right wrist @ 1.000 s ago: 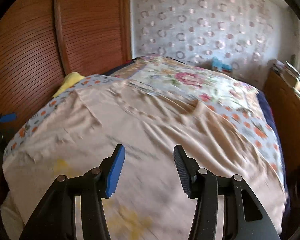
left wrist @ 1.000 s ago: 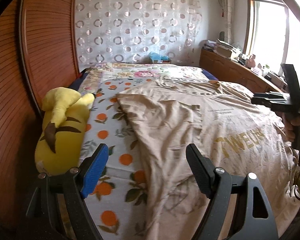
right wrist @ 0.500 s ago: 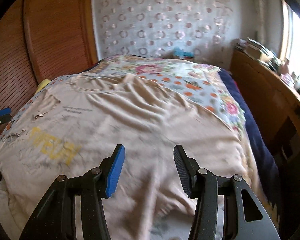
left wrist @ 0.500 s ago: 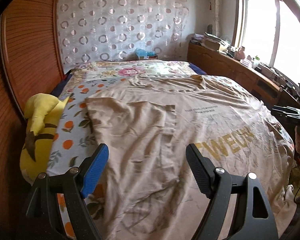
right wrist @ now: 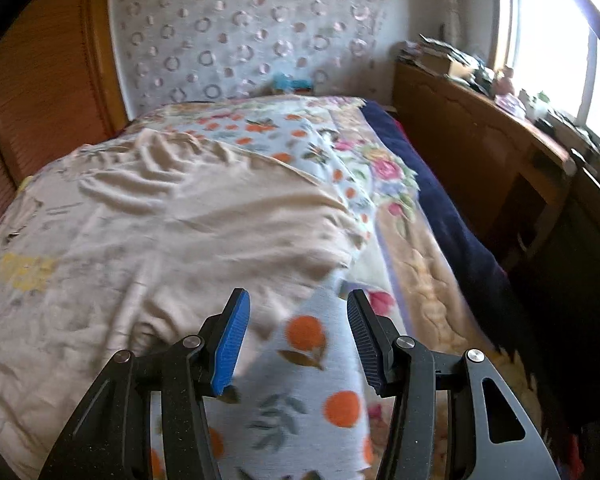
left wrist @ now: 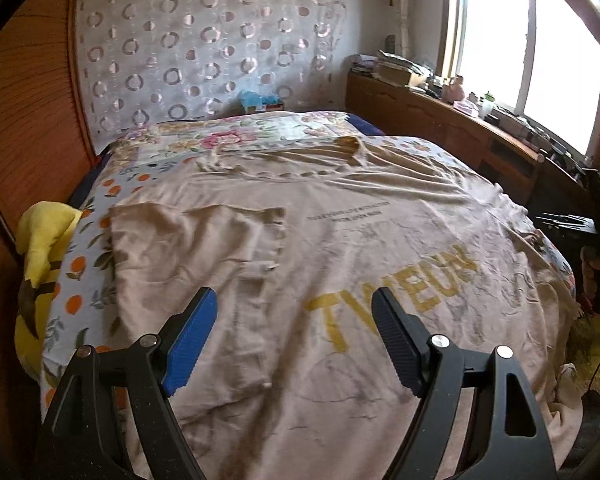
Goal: Fold small clothes
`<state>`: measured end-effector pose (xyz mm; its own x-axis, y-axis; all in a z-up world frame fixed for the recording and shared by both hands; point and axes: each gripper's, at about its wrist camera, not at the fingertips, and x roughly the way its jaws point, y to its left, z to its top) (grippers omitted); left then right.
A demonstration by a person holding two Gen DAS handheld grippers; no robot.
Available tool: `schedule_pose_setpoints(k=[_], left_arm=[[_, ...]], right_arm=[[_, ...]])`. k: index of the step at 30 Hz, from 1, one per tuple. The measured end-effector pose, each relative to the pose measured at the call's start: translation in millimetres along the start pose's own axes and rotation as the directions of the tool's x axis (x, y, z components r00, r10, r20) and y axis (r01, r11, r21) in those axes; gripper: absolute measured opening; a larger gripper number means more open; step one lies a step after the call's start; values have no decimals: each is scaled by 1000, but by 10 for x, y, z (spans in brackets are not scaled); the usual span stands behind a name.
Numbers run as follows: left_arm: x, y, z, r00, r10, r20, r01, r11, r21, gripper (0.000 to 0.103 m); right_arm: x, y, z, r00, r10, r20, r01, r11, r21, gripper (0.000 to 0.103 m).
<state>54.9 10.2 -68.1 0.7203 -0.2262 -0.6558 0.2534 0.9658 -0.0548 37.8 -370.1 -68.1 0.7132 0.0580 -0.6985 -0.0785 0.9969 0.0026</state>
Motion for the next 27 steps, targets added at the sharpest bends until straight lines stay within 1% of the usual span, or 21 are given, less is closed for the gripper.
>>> schedule_pose_setpoints(k=[4, 9, 15, 17, 18, 19, 20, 21, 22, 26, 27], left_arm=[[79, -116, 3, 1000, -19, -21, 19, 1000, 23, 80], [166, -224, -18, 998, -27, -49, 29, 999, 39, 80], [165, -292, -32, 998, -42, -49, 44, 998, 36, 80], [179, -320, -36, 998, -44, -51, 46, 998, 37, 80], [184, -329, -43, 998, -46, -53, 48, 998, 38, 80], [182, -327, -51, 997, -48, -55, 50, 998, 38, 80], [185, -331, -62, 997, -51, -58, 53, 998, 37, 80], [189, -336, -64, 997, -51, -59, 54, 998, 36, 80], [191, -337, -69, 997, -51, -60, 53, 998, 35, 80], [165, -321, -77, 997, -49, -53, 51, 998, 24, 80], [161, -312, -78, 998, -48, -51, 50, 999, 21, 80]], right_arm=[[35, -11, 36, 999, 48, -10, -48, 999, 17, 53], [129, 24, 140, 998, 61, -29, -62, 998, -10, 53], [419, -158, 337, 997, 25, -78, -26, 1000, -8, 53], [452, -206, 369, 996, 45, -77, -45, 999, 12, 52], [453, -216, 385, 997, 42, -70, -41, 999, 17, 49], [446, -218, 385, 998, 36, -59, -35, 999, 14, 36], [442, -206, 382, 998, 40, -53, -40, 999, 4, 28], [431, -190, 381, 999, 25, -42, -25, 1000, -7, 22], [422, -155, 374, 999, 4, -33, -5, 1000, -25, 5], [355, -41, 375, 1000, 1, 1, -1, 998, -69, 3], [314, -19, 404, 1000, 12, 16, -11, 997, -73, 3]])
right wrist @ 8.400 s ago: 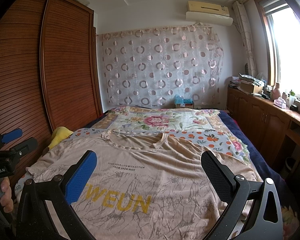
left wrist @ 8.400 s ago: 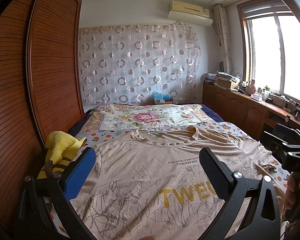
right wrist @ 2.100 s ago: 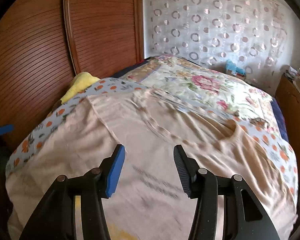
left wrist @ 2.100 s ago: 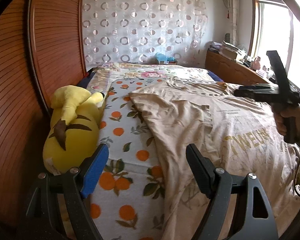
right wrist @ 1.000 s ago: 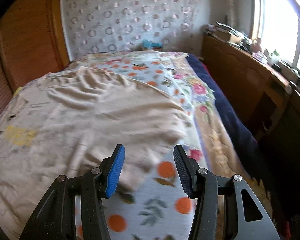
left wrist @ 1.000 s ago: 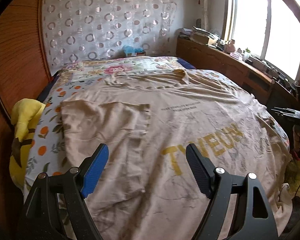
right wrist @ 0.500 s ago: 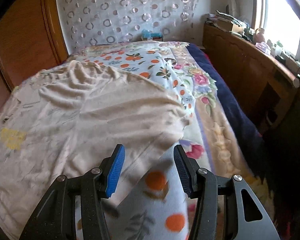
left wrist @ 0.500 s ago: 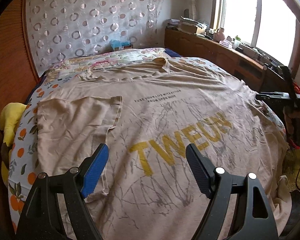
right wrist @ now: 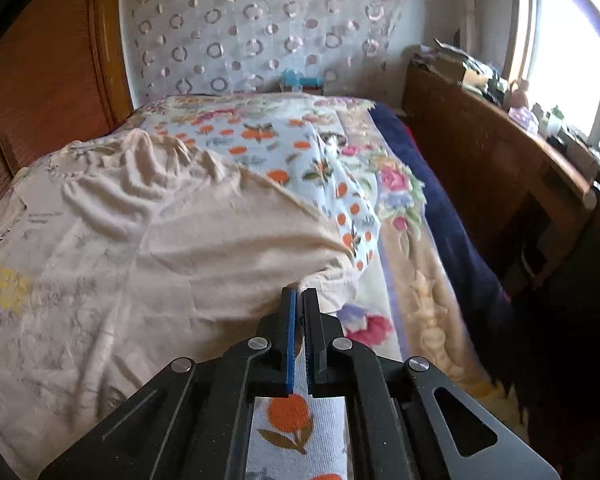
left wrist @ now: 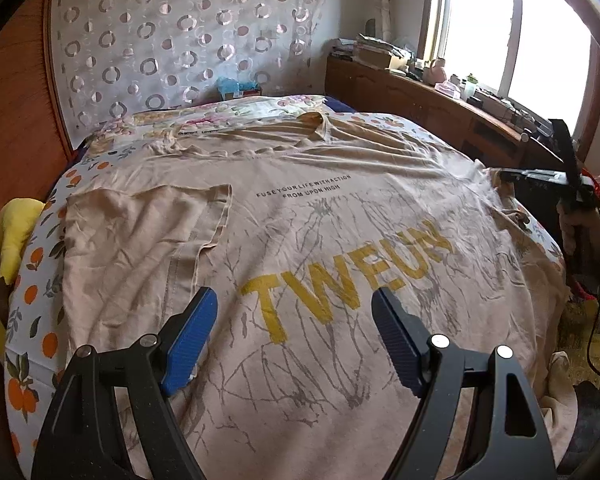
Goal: Fold small clothes
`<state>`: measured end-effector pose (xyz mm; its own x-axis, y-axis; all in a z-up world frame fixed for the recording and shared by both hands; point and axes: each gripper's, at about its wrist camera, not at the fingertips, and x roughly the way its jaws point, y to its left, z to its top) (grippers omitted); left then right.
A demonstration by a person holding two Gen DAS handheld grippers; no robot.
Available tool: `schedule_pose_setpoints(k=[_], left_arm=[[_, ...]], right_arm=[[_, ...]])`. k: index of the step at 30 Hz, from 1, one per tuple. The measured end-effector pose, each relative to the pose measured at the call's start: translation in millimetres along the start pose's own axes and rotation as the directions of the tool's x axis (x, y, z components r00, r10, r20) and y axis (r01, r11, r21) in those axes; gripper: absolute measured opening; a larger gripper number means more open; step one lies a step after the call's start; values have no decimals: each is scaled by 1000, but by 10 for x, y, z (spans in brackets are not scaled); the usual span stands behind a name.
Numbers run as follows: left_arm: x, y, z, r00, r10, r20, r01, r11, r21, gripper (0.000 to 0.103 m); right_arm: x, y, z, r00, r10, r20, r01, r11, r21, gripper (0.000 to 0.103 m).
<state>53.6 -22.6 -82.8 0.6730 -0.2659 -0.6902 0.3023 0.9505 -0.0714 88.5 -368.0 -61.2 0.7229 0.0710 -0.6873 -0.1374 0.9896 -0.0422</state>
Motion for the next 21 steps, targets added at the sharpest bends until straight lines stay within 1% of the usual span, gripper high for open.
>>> schedule_pose_setpoints(k=[4, 8, 11, 14, 15, 17, 19, 21], left_arm=[[-32, 35, -7, 1000, 5, 9, -5, 1000, -10, 80], [-65, 68, -10, 1000, 8, 18, -7, 1000, -20, 80], [-94, 91, -11, 1000, 10, 25, -9, 1000, -26, 80], [-125, 103, -16, 999, 9, 33, -8, 999, -31, 80], [-133, 109, -17, 999, 11, 35, -10, 999, -31, 80], [-151, 124, -21, 999, 12, 38, -11, 999, -34, 80], [-167, 133, -24, 999, 12, 41, -11, 999, -38, 80], [-179, 147, -11, 999, 12, 45, -11, 999, -42, 80]], right_arm=[[-239, 209, 114, 995, 64, 79, -62, 998, -21, 3], [-495, 599, 240, 975, 166, 145, -153, 983, -97, 3], [-623, 928, 298, 953, 258, 159, -235, 961, -148, 3], [-604, 1177, 277, 917, 379, 127, -360, 921, -149, 3], [-580, 1235, 259, 912, 393, 117, -375, 915, -150, 7], [-553, 1280, 225, 919, 377, 118, -356, 919, -167, 28], [-521, 1230, 210, 920, 375, 117, -357, 922, -153, 33], [-478, 1185, 216, 930, 350, 114, -334, 932, -140, 33]])
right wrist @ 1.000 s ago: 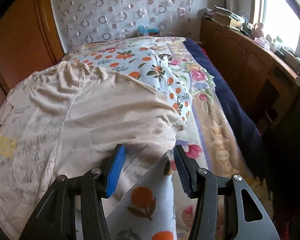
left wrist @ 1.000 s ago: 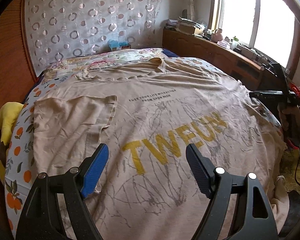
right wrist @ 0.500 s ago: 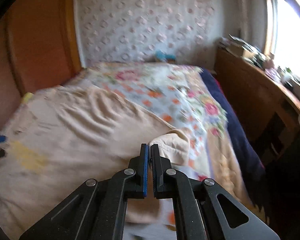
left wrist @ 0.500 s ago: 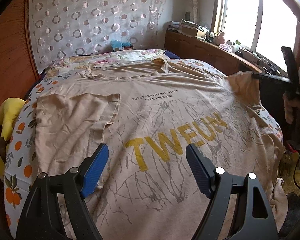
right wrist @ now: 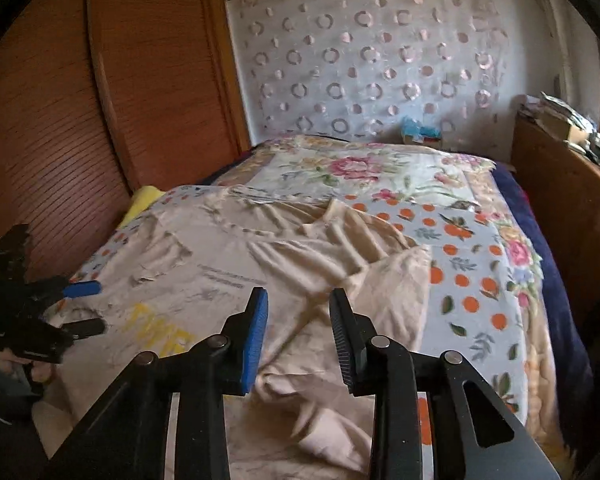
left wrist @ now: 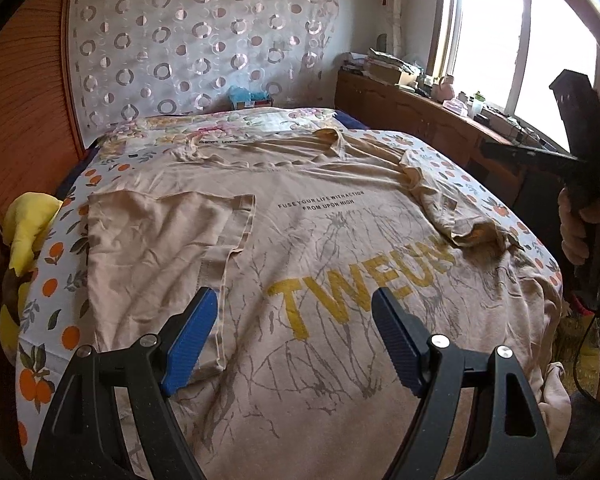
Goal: Fold small clothes
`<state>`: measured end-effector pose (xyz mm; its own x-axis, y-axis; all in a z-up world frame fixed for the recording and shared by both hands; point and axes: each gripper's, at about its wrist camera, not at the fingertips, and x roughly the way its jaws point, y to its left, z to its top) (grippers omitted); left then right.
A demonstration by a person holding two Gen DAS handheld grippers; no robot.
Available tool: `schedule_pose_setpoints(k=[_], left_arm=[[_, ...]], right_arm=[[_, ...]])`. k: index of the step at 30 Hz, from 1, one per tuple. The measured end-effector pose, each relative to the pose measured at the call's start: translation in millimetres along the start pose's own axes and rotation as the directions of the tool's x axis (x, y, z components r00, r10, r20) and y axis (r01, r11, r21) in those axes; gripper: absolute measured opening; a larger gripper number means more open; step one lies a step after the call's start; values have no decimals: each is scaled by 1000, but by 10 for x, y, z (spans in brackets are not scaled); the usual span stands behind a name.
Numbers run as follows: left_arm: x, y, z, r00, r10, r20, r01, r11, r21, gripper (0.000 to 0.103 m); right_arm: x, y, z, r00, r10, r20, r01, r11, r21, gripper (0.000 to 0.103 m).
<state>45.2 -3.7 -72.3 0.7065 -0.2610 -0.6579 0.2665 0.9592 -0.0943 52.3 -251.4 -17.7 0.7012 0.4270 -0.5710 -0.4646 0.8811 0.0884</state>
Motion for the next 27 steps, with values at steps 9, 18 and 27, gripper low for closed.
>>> schedule_pose_setpoints(k=[9, 18, 27], left_arm=[[-18, 23, 16, 1000, -3, 10, 3, 1000, -8, 80], [-36, 66, 24, 1000, 2, 12, -2, 1000, -16, 80], [-66, 148, -19, 1000, 13, 18, -13, 999, -32, 80]], right_arm=[[502, -74, -48, 989, -66, -133, 66, 998, 1, 33], [902, -6, -11, 972, -67, -224, 63, 998, -25, 10], [1077, 390, 322, 983, 45, -176, -60, 995, -82, 4]])
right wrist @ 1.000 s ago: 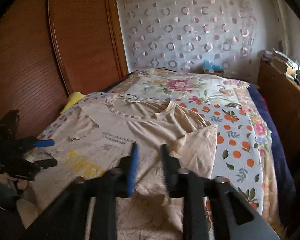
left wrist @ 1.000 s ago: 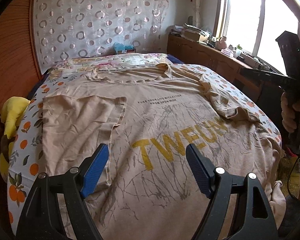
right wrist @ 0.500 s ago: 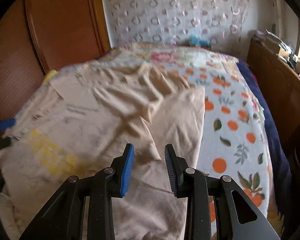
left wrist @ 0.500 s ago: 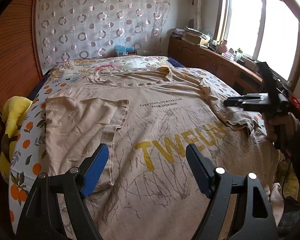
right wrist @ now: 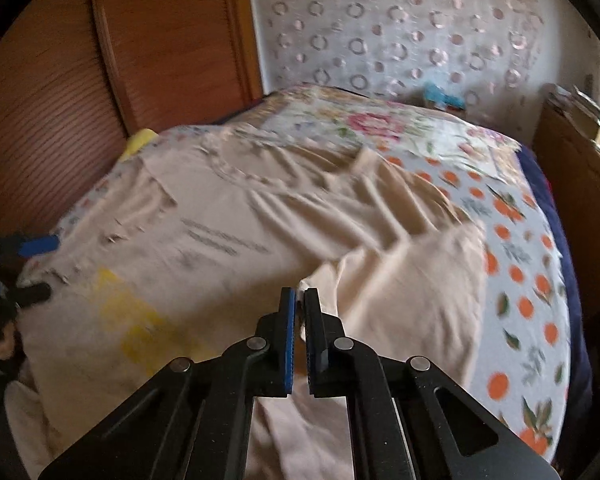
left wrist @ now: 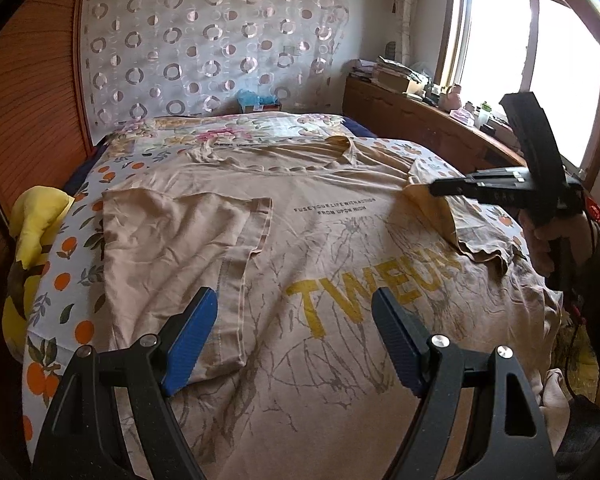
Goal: Fold small clothes
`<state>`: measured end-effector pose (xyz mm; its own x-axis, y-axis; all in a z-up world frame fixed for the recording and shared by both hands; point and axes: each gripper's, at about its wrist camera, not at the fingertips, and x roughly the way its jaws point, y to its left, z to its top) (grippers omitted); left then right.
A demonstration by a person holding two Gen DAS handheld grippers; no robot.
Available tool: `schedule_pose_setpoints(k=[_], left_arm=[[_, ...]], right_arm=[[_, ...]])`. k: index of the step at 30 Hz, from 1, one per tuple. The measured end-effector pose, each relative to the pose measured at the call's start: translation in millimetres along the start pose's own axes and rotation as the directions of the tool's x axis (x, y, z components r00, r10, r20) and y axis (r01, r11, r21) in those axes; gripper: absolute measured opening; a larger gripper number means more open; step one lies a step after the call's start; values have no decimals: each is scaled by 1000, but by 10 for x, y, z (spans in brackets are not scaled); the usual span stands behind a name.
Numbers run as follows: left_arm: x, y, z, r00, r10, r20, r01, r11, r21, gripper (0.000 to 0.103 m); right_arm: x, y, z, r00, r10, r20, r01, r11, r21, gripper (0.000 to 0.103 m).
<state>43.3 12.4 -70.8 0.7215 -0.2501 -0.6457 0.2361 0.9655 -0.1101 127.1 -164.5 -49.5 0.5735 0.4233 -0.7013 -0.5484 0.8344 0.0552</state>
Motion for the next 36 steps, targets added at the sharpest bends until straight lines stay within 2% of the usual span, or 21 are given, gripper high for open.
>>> schedule_pose_setpoints(k=[6, 10, 13, 15, 17, 22, 30, 36], left_arm=[[-16, 54, -24, 1000, 3, 1, -3, 1000, -12, 80], [-26, 72, -26, 1000, 5, 5, -5, 1000, -16, 80], [-26, 100, -11, 1000, 7, 9, -7, 1000, -17, 80], [-24, 140, 7, 1000, 20, 12, -20, 1000, -12, 80], [-21, 207, 43, 999, 33, 19, -33, 999, -11, 80], [26, 467, 165, 998, 66, 13, -66, 998, -18, 80], [217, 1053, 344, 991, 129, -24, -130, 990, -53, 80], [440, 1409, 429, 988, 134, -73, -141, 986, -93, 63]], right_arm=[[148, 138, 209, 999, 36, 37, -36, 999, -12, 6], [151, 183, 191, 998, 22, 58, -21, 999, -25, 34], [76, 151, 92, 998, -18, 66, 20, 999, -31, 36], [79, 95, 38, 997, -51, 60, 53, 998, -28, 42], [35, -22, -30, 995, -84, 46, 85, 996, -12, 55], [147, -330, -224, 984, -177, -6, 178, 984, 32, 55], [293, -585, -383, 978, -200, -64, 205, 974, 96, 55], [294, -557, -378, 977, -204, -64, 210, 973, 96, 55]])
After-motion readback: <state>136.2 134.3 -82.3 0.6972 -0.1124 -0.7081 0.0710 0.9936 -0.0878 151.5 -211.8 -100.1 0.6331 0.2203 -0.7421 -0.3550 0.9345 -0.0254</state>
